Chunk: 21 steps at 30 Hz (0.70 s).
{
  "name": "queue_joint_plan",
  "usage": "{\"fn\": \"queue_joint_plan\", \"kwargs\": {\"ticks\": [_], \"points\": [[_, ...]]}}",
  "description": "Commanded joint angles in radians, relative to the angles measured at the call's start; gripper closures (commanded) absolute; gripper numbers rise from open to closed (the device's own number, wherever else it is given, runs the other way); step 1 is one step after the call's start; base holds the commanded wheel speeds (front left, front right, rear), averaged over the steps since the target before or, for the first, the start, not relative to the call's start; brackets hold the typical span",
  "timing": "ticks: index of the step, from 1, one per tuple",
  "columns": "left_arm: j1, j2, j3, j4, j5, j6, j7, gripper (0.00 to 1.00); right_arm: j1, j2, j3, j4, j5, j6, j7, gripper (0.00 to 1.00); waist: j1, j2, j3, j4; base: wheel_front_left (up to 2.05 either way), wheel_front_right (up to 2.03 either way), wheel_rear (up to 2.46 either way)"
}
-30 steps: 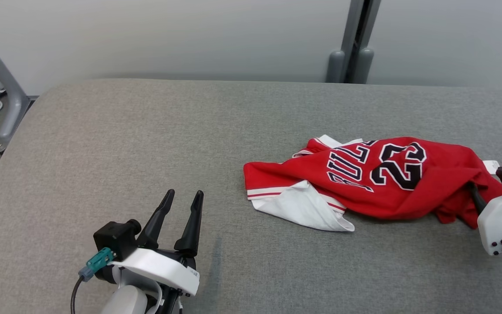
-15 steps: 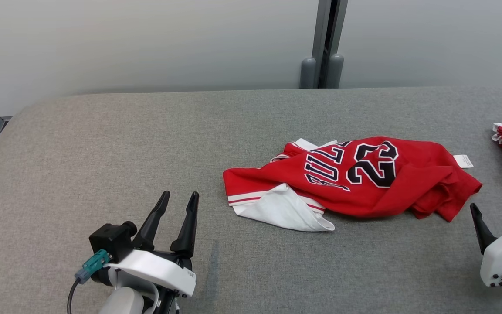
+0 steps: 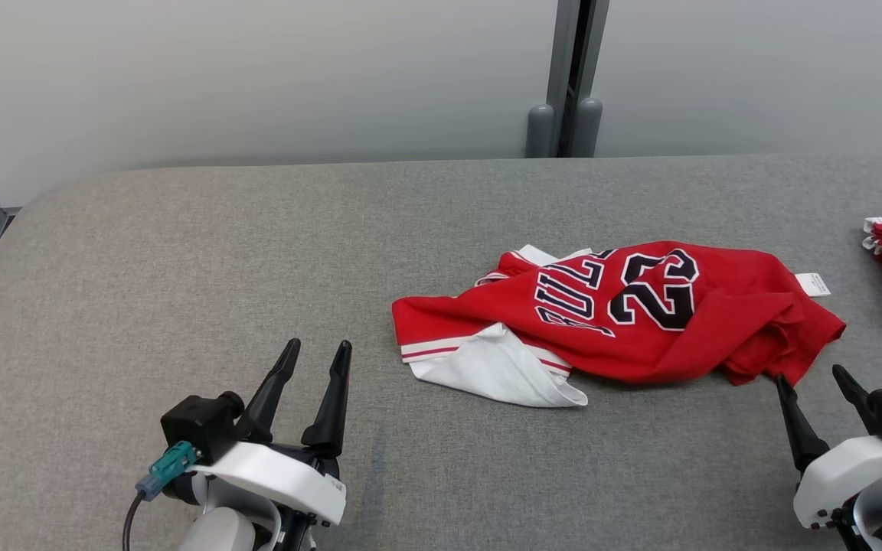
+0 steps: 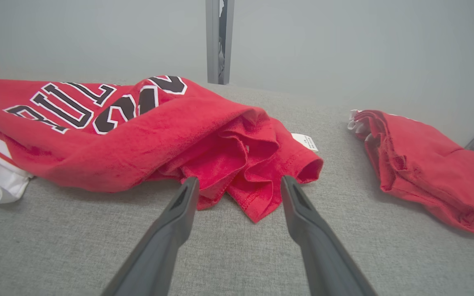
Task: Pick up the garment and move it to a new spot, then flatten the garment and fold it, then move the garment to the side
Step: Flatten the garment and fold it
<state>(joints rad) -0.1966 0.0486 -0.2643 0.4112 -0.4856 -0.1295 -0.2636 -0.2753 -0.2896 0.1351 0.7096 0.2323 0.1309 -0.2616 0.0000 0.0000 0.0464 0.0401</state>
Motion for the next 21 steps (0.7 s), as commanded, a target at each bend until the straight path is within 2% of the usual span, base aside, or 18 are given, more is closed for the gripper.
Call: {"fn": "queue_joint_plan", "kwargs": {"ticks": [1,13,20,21], "points": [[-0.005,0.004,-0.003,0.0,0.0,-0.001,0.0,0.0,-0.015,-0.002,0.007,0.009,0.017,0.0,-0.004,0.0,0.0,0.0,0.004,0.008,0.0,0.0,0.0],[-0.026,0.004,-0.023,-0.003,0.005,-0.001,0.0,0.0,-0.155,-0.06,0.083,0.199,0.106,0.0,-0.004,0.0,0.0,0.0,0.053,0.086,0.0,0.0,0.0],[-0.038,0.004,-0.025,-0.004,0.004,-0.001,0.0,0.0,-0.199,-0.076,0.109,0.257,0.147,0.0,-0.004,0.0,0.0,0.0,0.074,0.11,0.0,0.0,0.0],[-0.038,0.005,-0.024,-0.004,0.005,-0.001,0.0,0.0,-0.204,-0.076,0.115,0.261,0.154,0.0,-0.004,0.53,0.0,0.0,0.076,0.112,0.0,0.0,0.0]]}}
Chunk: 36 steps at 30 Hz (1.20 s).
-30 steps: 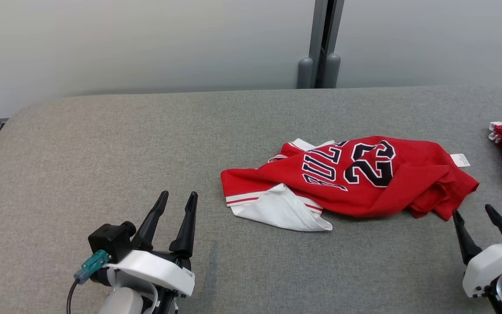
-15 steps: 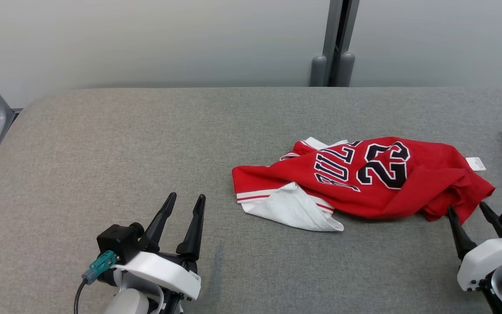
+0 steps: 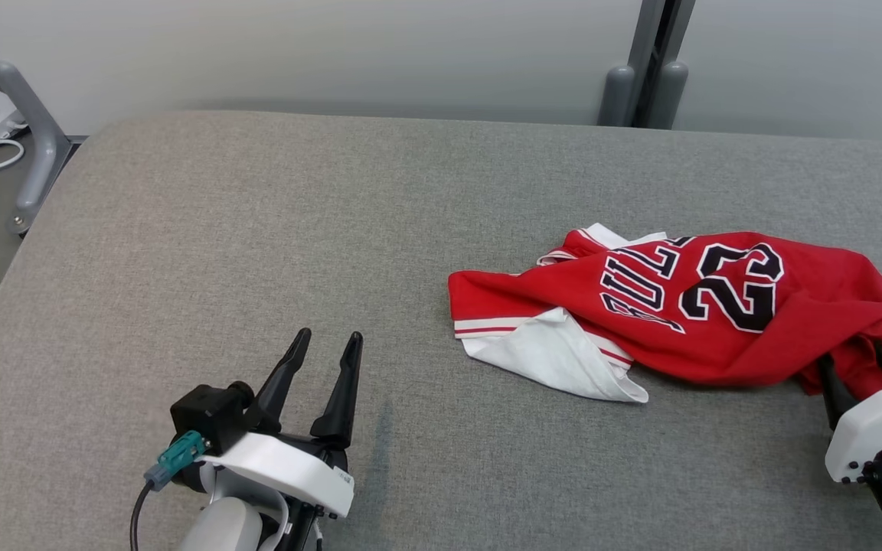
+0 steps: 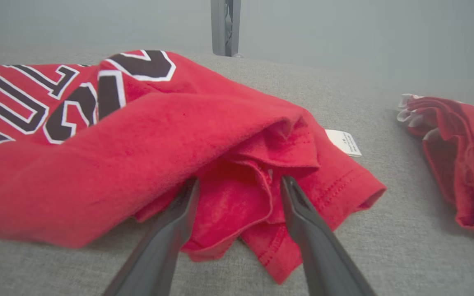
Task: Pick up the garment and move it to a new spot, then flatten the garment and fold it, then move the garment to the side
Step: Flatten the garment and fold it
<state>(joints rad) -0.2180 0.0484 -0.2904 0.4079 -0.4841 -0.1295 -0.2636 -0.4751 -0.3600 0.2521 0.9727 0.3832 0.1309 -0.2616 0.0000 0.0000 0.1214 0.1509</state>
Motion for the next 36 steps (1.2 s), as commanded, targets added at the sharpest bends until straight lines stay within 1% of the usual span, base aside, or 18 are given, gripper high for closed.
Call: {"fn": "queue_joint_plan", "kwargs": {"ticks": [1,2,4,8,16,18,21,26,29,32,34,36], "points": [[-0.016,0.005,0.002,0.0,0.003,-0.001,0.0,0.0,-0.01,-0.008,0.004,0.003,0.011,0.0,-0.004,0.89,0.0,0.0,0.003,0.002,0.0,0.0,0.0],[-0.016,0.005,0.002,0.001,0.004,-0.001,0.0,0.0,-0.013,-0.011,0.01,0.004,0.015,0.0,-0.004,1.0,0.0,0.0,0.004,0.003,0.0,0.0,0.0],[-0.015,0.005,0.005,0.002,0.006,-0.001,0.0,0.0,-0.017,-0.015,0.021,0.004,0.023,0.0,-0.004,1.0,0.0,0.0,0.003,0.002,0.0,0.0,0.0],[0.002,0.005,0.021,0.007,0.009,-0.001,0.0,0.0,-0.006,-0.016,0.03,-0.039,0.028,0.0,-0.004,1.0,0.0,0.0,-0.014,-0.019,0.0,0.0,0.0],[0.026,0.005,0.036,0.004,-0.007,-0.001,0.0,0.0,0.064,-0.035,0.046,-0.186,0.022,0.0,-0.005,1.0,0.0,0.0,-0.066,-0.123,0.0,0.0,0.0],[0.031,0.005,0.036,0.003,-0.009,-0.001,0.0,0.0,0.086,-0.057,0.056,-0.227,0.012,0.0,-0.004,1.0,0.0,0.0,-0.079,-0.151,0.0,0.0,0.0],[0.039,0.005,0.037,-0.001,-0.027,-0.001,0.0,0.0,0.116,-0.087,0.069,-0.289,0.028,0.0,0.002,1.0,0.0,0.0,-0.097,-0.185,0.0,0.0,0.0],[0.042,0.005,0.014,-0.012,-0.056,-0.001,0.0,0.0,0.161,-0.161,0.058,-0.416,0.055,0.0,0.06,1.0,0.0,0.0,-0.107,-0.217,0.0,0.0,0.0],[0.041,0.005,0.009,-0.012,-0.061,-0.001,0.0,0.0,0.205,-0.183,0.044,-0.513,0.112,0.0,0.107,1.0,0.0,0.0,-0.107,-0.225,0.0,0.0,0.0],[0.042,0.005,0.005,-0.01,-0.065,-0.001,0.0,0.0,0.287,-0.201,0.031,-0.599,0.223,0.0,0.191,1.0,0.0,0.0,-0.109,-0.226,0.0,0.0,0.0],[0.044,0.005,0.004,-0.008,-0.066,-0.001,0.0,0.0,0.343,-0.21,0.01,-0.64,0.303,0.0,0.238,1.0,0.0,0.0,-0.11,-0.226,0.0,0.0,0.0],[0.046,0.005,0.006,-0.004,-0.061,-0.001,0.0,0.0,0.402,-0.217,-0.006,-0.66,0.358,0.0,0.278,1.0,0.0,0.0,-0.11,-0.225,0.0,0.0,0.0]]}}
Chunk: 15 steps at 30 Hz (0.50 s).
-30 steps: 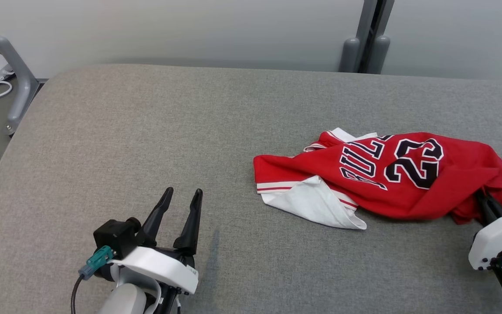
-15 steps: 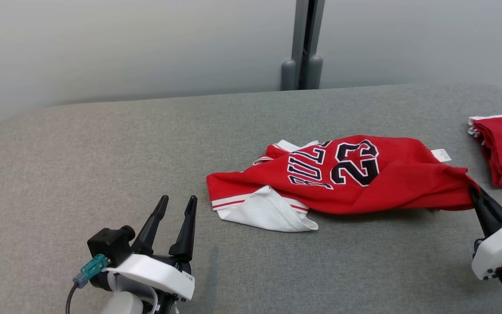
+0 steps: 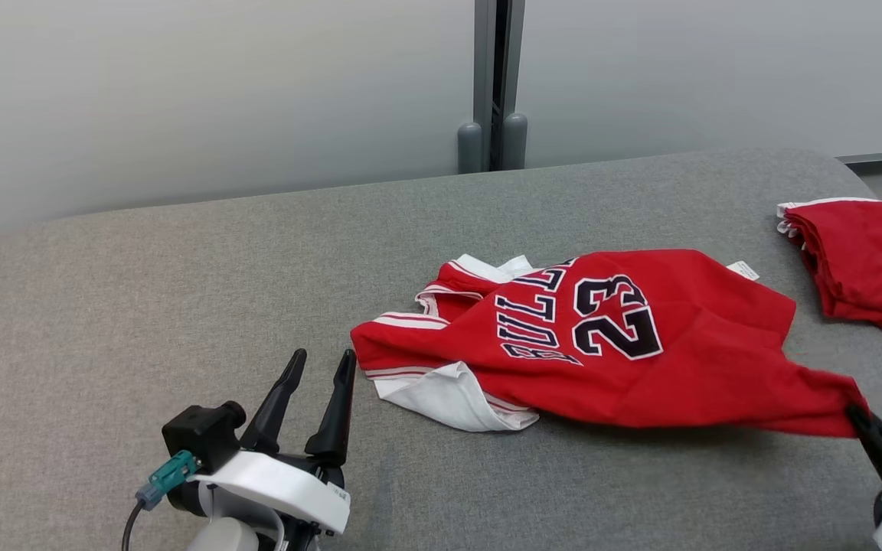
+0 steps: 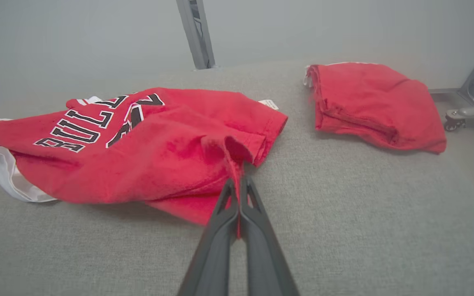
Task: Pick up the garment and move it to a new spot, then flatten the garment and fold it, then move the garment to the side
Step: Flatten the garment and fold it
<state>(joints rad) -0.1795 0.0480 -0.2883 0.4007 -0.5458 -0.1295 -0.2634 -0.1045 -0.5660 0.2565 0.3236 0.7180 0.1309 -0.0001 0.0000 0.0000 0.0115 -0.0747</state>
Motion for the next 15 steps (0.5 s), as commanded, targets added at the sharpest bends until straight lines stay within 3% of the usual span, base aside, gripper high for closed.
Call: {"fn": "queue_joint_plan", "kwargs": {"ticks": [1,3,4,5,6,10,15], "points": [[0.007,0.005,0.005,0.005,0.004,-0.001,0.0,0.0,0.055,-0.007,-0.027,-0.011,0.052,0.0,0.03,1.0,0.0,0.0,0.0,0.001,0.0,0.0,0.0],[0.007,0.005,0.006,0.006,0.007,-0.001,0.0,0.0,0.075,-0.004,-0.039,-0.006,0.068,0.0,0.041,1.0,0.0,0.0,0.0,0.001,0.0,0.0,0.0],[0.007,0.005,0.008,0.008,0.009,-0.001,0.0,0.0,0.094,-0.002,-0.053,0.006,0.076,0.0,0.052,0.9,0.0,0.0,0.0,0.001,0.0,0.0,0.0],[0.007,0.005,0.009,0.009,0.011,-0.001,0.0,0.0,0.108,-0.001,-0.067,0.024,0.073,0.0,0.058,0.66,0.0,0.0,0.0,0.0,0.0,0.0,0.0],[0.006,0.005,0.009,0.01,0.012,-0.001,0.0,0.0,0.117,0.006,-0.086,0.049,0.07,0.0,0.067,0.0,0.0,0.0,0.0,0.0,0.0,0.0,0.0],[0.002,0.005,0.009,0.011,0.02,-0.001,0.0,0.0,0.105,0.036,-0.135,0.118,-0.008,0.0,0.06,0.0,0.0,0.0,0.004,-0.002,0.0,0.0,0.0],[-0.012,0.005,-0.001,0.019,0.027,-0.001,0.0,0.0,0.043,0.1,-0.174,0.104,-0.105,0.0,-0.023,0.0,0.0,0.0,0.017,-0.003,0.0,0.0,0.0]]}}
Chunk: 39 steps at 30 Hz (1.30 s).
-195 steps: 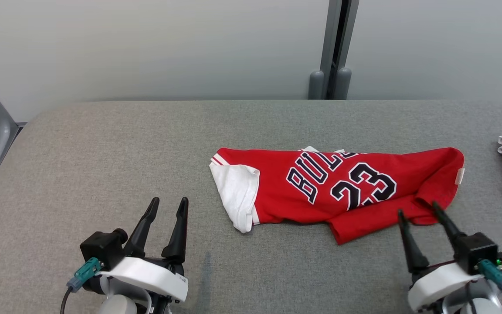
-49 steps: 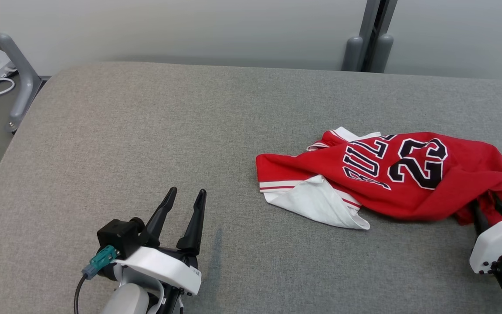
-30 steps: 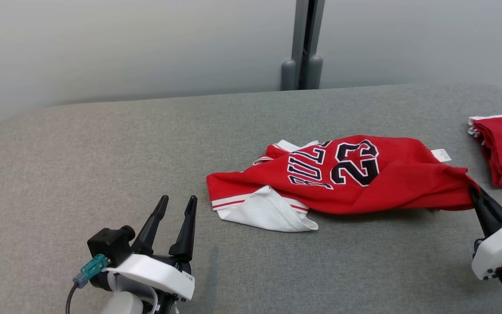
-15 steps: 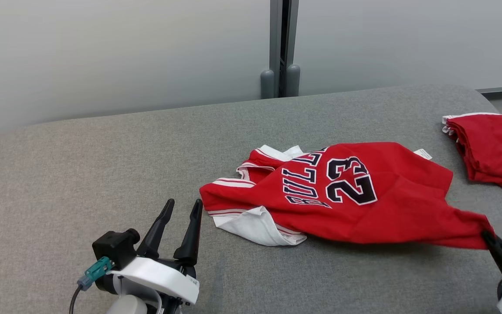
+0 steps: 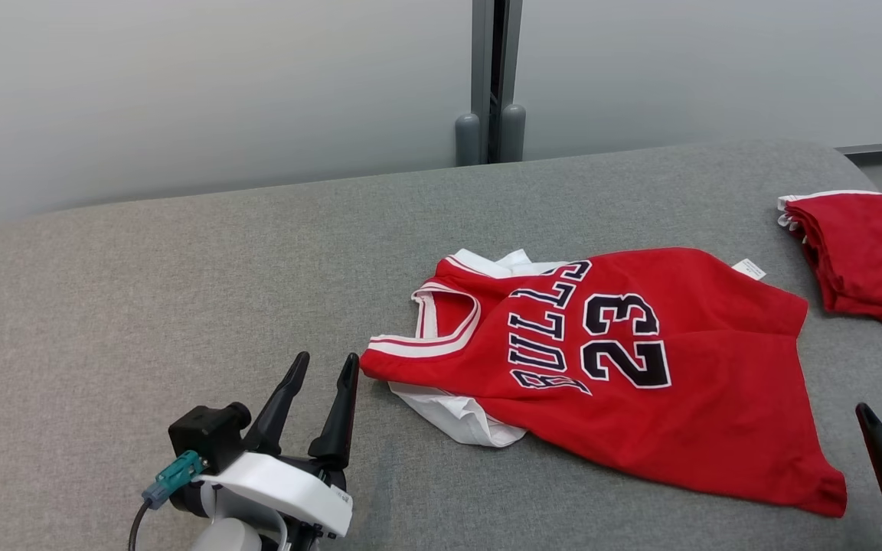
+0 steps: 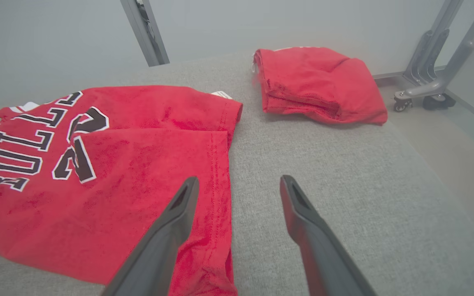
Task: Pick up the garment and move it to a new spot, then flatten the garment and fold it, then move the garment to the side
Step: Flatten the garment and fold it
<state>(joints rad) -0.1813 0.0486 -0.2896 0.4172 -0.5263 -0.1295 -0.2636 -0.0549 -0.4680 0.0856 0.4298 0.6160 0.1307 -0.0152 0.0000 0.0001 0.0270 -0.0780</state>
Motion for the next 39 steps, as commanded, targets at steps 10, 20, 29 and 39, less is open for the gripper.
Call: {"fn": "queue_joint_plan", "kwargs": {"ticks": [10,20,29,39], "points": [[-0.059,0.004,-0.13,0.064,-0.003,-0.001,0.0,0.0,-0.073,0.077,-0.003,-0.032,-0.1,0.0,-0.103,0.0,0.0,-0.0001,0.042,0.001,0.0,0.0,0.0],[-0.141,0.014,-0.351,0.175,0.061,-0.001,0.0,0.0,-0.102,0.101,0.018,0.0,-0.113,0.0,-0.135,0.0,0.0,-0.0001,0.07,-0.02,0.0,0.0,0.0],[-0.222,0.028,-0.379,0.281,0.19,0.006,0.0,0.0,-0.127,0.108,0.02,0.036,-0.123,0.0,-0.154,0.0,0.0,-0.0001,0.094,-0.05,0.0,0.0,0.0],[-0.246,0.021,-0.418,0.303,0.2,-0.001,0.0,0.0,-0.145,0.119,0.025,0.069,-0.126,0.0,-0.175,0.0,0.0,-0.0001,0.107,-0.067,0.0,0.0,0.0]]}}
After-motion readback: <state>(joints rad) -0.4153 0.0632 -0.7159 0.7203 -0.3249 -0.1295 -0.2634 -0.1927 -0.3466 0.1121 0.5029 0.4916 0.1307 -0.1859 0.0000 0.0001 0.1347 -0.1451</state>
